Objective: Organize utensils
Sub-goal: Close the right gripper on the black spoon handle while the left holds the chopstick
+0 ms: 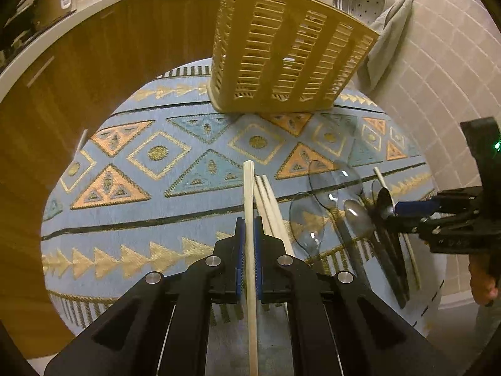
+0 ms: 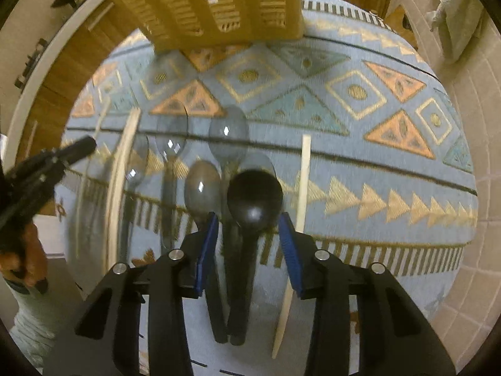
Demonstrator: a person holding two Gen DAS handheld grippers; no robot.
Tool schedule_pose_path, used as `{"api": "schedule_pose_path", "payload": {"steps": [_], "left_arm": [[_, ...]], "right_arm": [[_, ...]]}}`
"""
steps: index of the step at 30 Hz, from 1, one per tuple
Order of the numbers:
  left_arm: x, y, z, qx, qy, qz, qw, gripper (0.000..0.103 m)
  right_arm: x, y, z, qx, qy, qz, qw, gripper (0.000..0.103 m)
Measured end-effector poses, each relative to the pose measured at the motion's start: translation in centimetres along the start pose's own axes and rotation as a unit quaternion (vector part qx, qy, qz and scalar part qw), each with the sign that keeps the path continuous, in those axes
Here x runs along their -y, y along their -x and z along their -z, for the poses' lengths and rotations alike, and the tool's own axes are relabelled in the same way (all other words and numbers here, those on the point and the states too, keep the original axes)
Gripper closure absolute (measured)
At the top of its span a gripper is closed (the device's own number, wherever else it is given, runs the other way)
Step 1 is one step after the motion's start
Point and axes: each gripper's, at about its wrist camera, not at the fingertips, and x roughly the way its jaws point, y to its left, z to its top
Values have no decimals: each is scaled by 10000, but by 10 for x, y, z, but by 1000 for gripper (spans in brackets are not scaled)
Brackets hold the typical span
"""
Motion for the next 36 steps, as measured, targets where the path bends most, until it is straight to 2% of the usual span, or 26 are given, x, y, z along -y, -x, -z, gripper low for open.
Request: {"api": "schedule_pose_path", "payload": {"steps": [8,16,20,24,32,36], "left_arm": [[5,-3,-3,66,-9,117,9999,100],[0,25,-5,475,53,384,9981,100],[3,32,-9,586,31,447,9973,100],[6,28,-9,529,50,499,9973,100],[5,24,-7,487,61,496,9976,100],[6,25,-8,501,38,504,9975,100]], "right_arm": [[-12,-8,8,-113,115,243,9996,93],[-14,23,28,335,87,-153,9993,93],[3,13,19,116,-53,-248,9996,93],[15,-1,16,-174,-230,-564,9980,93],[13,-6,12,-237,-256,-655,9972,92],[25,-1,19,-261,-259,-768,9964,92]]}}
